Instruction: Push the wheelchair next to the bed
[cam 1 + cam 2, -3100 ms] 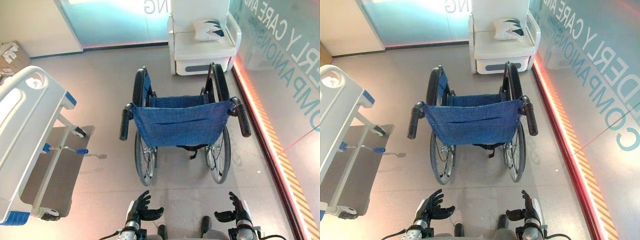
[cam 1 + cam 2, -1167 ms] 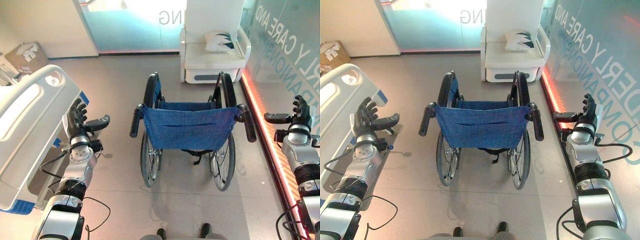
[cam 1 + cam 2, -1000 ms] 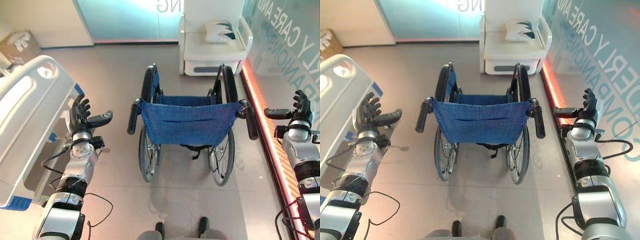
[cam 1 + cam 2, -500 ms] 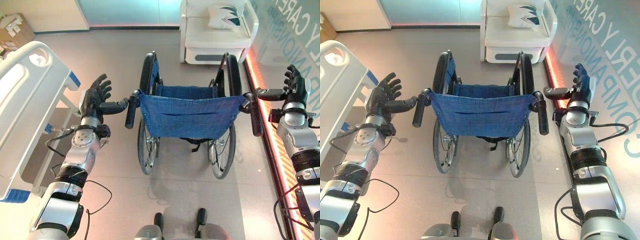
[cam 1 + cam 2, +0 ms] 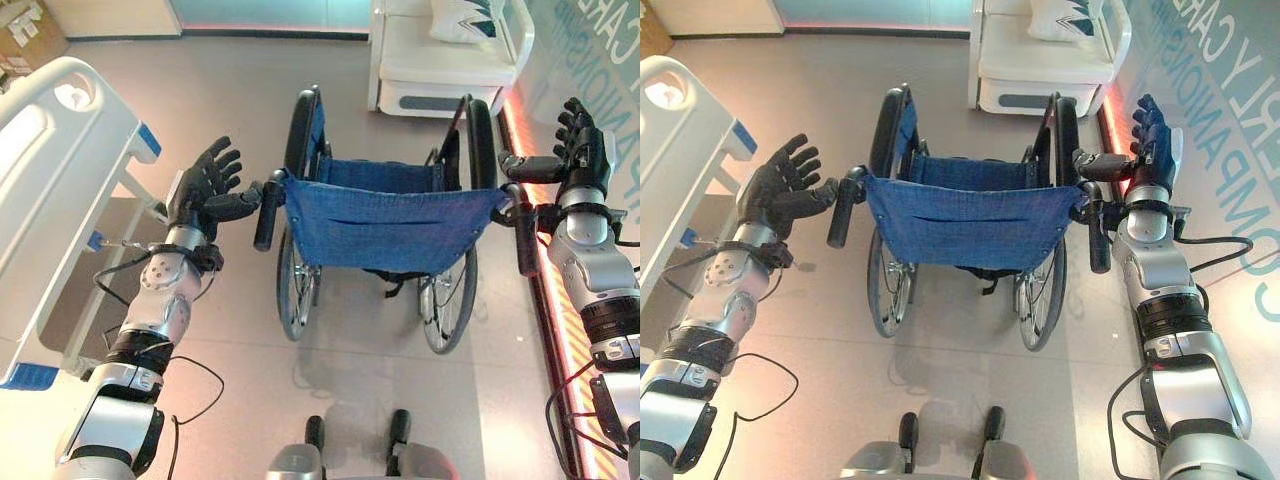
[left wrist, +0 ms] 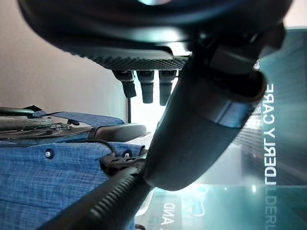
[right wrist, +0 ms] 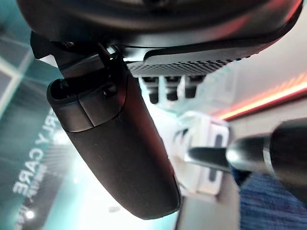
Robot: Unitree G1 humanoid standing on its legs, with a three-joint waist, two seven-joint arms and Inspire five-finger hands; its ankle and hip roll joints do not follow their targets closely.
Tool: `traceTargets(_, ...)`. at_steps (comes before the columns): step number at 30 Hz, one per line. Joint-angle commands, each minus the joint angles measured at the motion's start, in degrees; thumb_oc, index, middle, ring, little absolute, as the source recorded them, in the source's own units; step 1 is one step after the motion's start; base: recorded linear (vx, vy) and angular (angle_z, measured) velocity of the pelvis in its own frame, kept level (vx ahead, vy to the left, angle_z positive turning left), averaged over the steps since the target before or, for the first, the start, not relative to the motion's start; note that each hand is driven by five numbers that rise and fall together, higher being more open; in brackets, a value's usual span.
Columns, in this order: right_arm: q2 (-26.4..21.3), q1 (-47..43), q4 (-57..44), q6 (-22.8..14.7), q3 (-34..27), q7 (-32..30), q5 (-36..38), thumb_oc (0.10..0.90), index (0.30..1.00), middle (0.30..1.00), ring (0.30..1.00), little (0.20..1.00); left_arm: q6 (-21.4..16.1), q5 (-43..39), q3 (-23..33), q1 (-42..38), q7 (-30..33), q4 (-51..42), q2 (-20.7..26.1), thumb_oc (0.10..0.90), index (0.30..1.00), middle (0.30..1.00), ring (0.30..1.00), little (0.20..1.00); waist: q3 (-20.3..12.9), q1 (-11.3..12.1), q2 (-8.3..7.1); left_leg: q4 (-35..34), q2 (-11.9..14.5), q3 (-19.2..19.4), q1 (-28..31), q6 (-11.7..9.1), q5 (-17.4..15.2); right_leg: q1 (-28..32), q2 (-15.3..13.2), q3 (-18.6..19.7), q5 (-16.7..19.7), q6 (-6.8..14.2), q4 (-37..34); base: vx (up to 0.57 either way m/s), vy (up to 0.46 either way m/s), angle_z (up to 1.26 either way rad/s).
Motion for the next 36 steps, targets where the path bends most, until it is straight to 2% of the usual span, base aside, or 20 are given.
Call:
traceTargets(1, -4.0, -8.7, -1.9, 5.1, 6.5, 5.5, -4.8, 0.8, 0.9, 0.9, 0.9, 0.9, -2.0, 2.4, -4.0, -9.8, -1.8, -4.0, 3.1, 0.8, 0.9, 0.9, 0.9, 0.9, -5.4, -0.8, -0.29, 4.1, -2.8, 0.6, -5.0, 1.7, -1.3, -2.5, -0.4, 1.8, -3.4, -0.1, 6.8, -0.09, -0.015, -0.05)
traceTargets(3, -5.0, -9.7, 0.7, 9.1, 9.1, 8.6, -5.8, 0.8, 0.9, 0.9, 0.9, 0.9, -3.6, 0.4, -4.3, -10.7, -2.8, -3.7, 4.0, 0.8, 0.9, 0.9, 0.9, 0.9, -5.1, -0.7, -0.5, 4.0, -2.6, 0.8, -5.3, 1.7, -1.2, -2.9, -0.4, 1.7, -3.3, -0.1, 6.8, -0.07, -0.016, -0.05)
traceTargets(5, -5.5, -10.2, 2.7, 10.8, 10.7, 10.9, -5.8, 0.8, 0.9, 0.9, 0.9, 0.9, -6.2, -1.2, -4.3, -11.1, -2.1, -4.0, 4.5, 0.8, 0.9, 0.9, 0.9, 0.9, -5.0, -0.6, -0.6, 3.9, -2.5, 0.8, -5.3, 1.7, -1.1, -3.0, -0.4, 1.7, -3.2, -0.1, 6.8, -0.02, -0.006, -0.01)
traceTargets(6, -5.6, -10.4, 4.1, 11.6, 11.8, 12.6, -5.5, 0.8, 0.9, 0.9, 0.9, 0.9, -8.5, -1.7, -3.7, -11.2, 0.1, -4.6, 4.6, 0.8, 0.9, 0.9, 0.9, 0.9, -5.0, -0.4, -0.74, 3.8, -2.4, 0.9, -5.2, 1.6, -1.0, -3.0, -0.4, 1.5, -3.3, -0.2, 6.9, 0.0, 0.0, 0.0)
traceTargets(11, -5.9, -10.7, 5.4, 14.4, 13.6, 16.6, -6.1, 0.8, 0.9, 0.9, 0.9, 0.9, -12.9, 0.1, -2.2, -11.6, 6.7, -5.7, 4.9, 0.8, 0.9, 0.9, 0.9, 0.9, -4.6, -0.2, -1.05, 3.7, -2.3, 0.8, -5.3, 1.6, -1.0, -2.9, -0.4, 1.6, -3.5, -0.4, 6.8, 0.0, 0.0, 0.0)
traceTargets(16, -6.9, -10.2, 4.8, 15.6, 14.2, 17.0, -6.6, 0.8, 0.9, 0.9, 0.9, 0.9, -13.0, 0.1, -0.8, -11.5, 8.6, -7.4, 5.7, 0.8, 0.9, 0.9, 0.9, 0.9, -3.9, -0.2, -1.29, 3.7, -2.3, 0.6, -5.7, 1.5, -1.1, -3.3, -0.3, 1.8, -3.7, -0.5, 7.0, -0.05, -0.014, -0.01)
traceTargets(21, -9.1, -8.9, 3.0, 17.8, 13.0, 17.6, -10.4, 0.8, 0.9, 0.9, 0.9, 0.9, -15.4, -0.2, 1.0, -10.1, 10.7, -11.3, 6.6, 0.8, 0.9, 0.9, 0.9, 0.9, -3.2, -0.4, -1.43, 3.6, -2.2, 0.5, -6.2, 1.5, -1.0, -3.9, -0.1, 2.2, -3.8, -0.6, 7.2, -0.06, -0.002, -0.02)
traceTargets(24, -10.6, -7.9, 2.7, 18.0, 12.1, 15.7, -12.5, 0.8, 0.9, 0.9, 0.9, 0.9, -16.1, 1.8, 2.1, -9.4, 13.2, -13.6, 7.2, 0.8, 0.9, 0.9, 0.9, 0.9, -3.0, -0.6, -1.45, 3.4, -2.1, 0.5, -6.1, 1.6, -1.0, -3.8, 0.2, 2.5, -4.0, -0.7, 7.2, -0.03, 0.004, -0.04)
traceTargets(28, -11.8, -7.6, 1.9, 18.3, 10.8, 12.2, -15.1, 0.8, 0.9, 0.9, 0.9, 0.9, -14.4, 1.9, 2.5, -9.4, 13.7, -15.9, 8.1, 0.8, 0.9, 0.9, 0.9, 0.9, -2.9, -0.8, -1.38, 3.4, -2.1, 0.5, -6.2, 1.6, -1.1, -4.1, 0.4, 2.9, -4.1, -0.7, 7.2, -0.04, 0.001, -0.03)
traceTargets(29, -12.4, -7.4, 0.8, 18.1, 9.8, 11.7, -15.8, 0.8, 0.9, 0.9, 0.9, 0.9, -12.1, 0.3, 2.7, -9.1, 12.2, -17.2, 8.3, 0.8, 0.9, 0.9, 0.9, 0.9, -2.7, -0.9, -1.27, 3.4, -2.1, 0.5, -6.4, 1.6, -1.2, -4.1, 0.4, 3.0, -4.2, -0.7, 7.3, -0.04, 0.004, -0.03)
traceTargets(30, -12.5, -7.3, 0.5, 18.2, 9.6, 11.7, -16.0, 0.8, 0.9, 0.9, 0.9, 0.9, -11.7, 0.2, 2.7, -9.0, 12.0, -17.4, 8.2, 0.8, 0.9, 0.9, 0.9, 0.9, -2.7, -0.9, -1.25, 3.5, -2.1, 0.5, -6.4, 1.6, -1.2, -4.2, 0.4, 3.1, -4.2, -0.7, 7.3, -0.06, 0.006, -0.05)
traceTargets(31, -12.6, -6.8, -0.9, 18.3, 8.9, 11.1, -16.8, 0.8, 0.9, 0.9, 0.9, 0.9, -8.8, -0.4, 2.8, -8.5, 11.3, -18.4, 8.0, 0.8, 0.9, 0.9, 0.9, 0.9, -2.4, -1.1, -1.1, 3.4, -2.1, 0.5, -6.4, 1.7, -1.2, -4.3, 0.5, 3.3, -4.2, -0.6, 7.4, -0.03, 0.003, -0.05)
traceTargets(32, -12.5, -6.7, -1.1, 18.3, 8.8, 11.0, -16.8, 0.8, 0.9, 0.9, 0.9, 0.9, -8.4, -0.3, 2.8, -8.4, 11.4, -18.6, 8.0, 0.8, 0.9, 0.9, 0.9, 0.9, -2.3, -1.1, -1.09, 3.4, -2.1, 0.5, -6.4, 1.7, -1.2, -4.3, 0.5, 3.3, -4.2, -0.6, 7.4, -0.05, -0.001, -0.05)
traceTargets(33, -12.5, -6.0, -2.6, 18.2, 8.0, 11.0, -17.2, 0.8, 0.9, 0.9, 0.9, 0.9, -4.7, 1.2, 2.8, -7.8, 10.7, -19.2, 7.9, 0.8, 0.9, 0.9, 0.9, 0.9, -2.1, -1.2, -0.99, 3.3, -2.2, 0.5, -6.4, 1.8, -1.2, -4.4, 0.6, 3.3, -4.2, -0.6, 7.4, -0.03, -0.003, -0.04)
traceTargets(34, -12.5, -5.9, -3.1, 18.4, 7.8, 11.0, -17.1, 0.8, 0.9, 0.9, 0.9, 0.9, -4.2, 1.5, 2.7, -7.6, 10.7, -19.3, 7.9, 0.8, 0.9, 0.9, 0.9, 0.9, -2.1, -1.2, -0.96, 3.3, -2.2, 0.6, -6.5, 1.8, -1.2, -4.4, 0.6, 3.4, -4.2, -0.6, 7.4, -0.06, -0.01, -0.04)
traceTargets(35, -12.3, -5.2, -4.9, 18.5, 7.1, 10.9, -16.8, 0.8, 0.9, 0.9, 0.9, 0.9, -1.1, 3.0, 2.5, -6.8, 10.5, -19.6, 8.1, 0.8, 0.9, 0.9, 0.9, 0.9, -1.9, -1.3, -0.83, 3.3, -2.2, 0.7, -6.6, 1.9, -1.1, -4.5, 0.7, 3.4, -4.1, -0.6, 7.3, -0.04, -0.01, -0.03)
traceTargets(36, -12.3, -4.9, -5.4, 18.5, 6.9, 10.7, -16.7, 0.8, 0.9, 0.9, 0.9, 0.9, -0.5, 3.6, 2.4, -6.5, 10.8, -19.7, 8.1, 0.8, 0.9, 0.9, 0.9, 0.9, -1.8, -1.3, -0.82, 3.3, -2.2, 0.7, -6.6, 1.9, -1.1, -4.5, 0.7, 3.4, -4.1, -0.6, 7.3, -0.06, -0.019, -0.03)
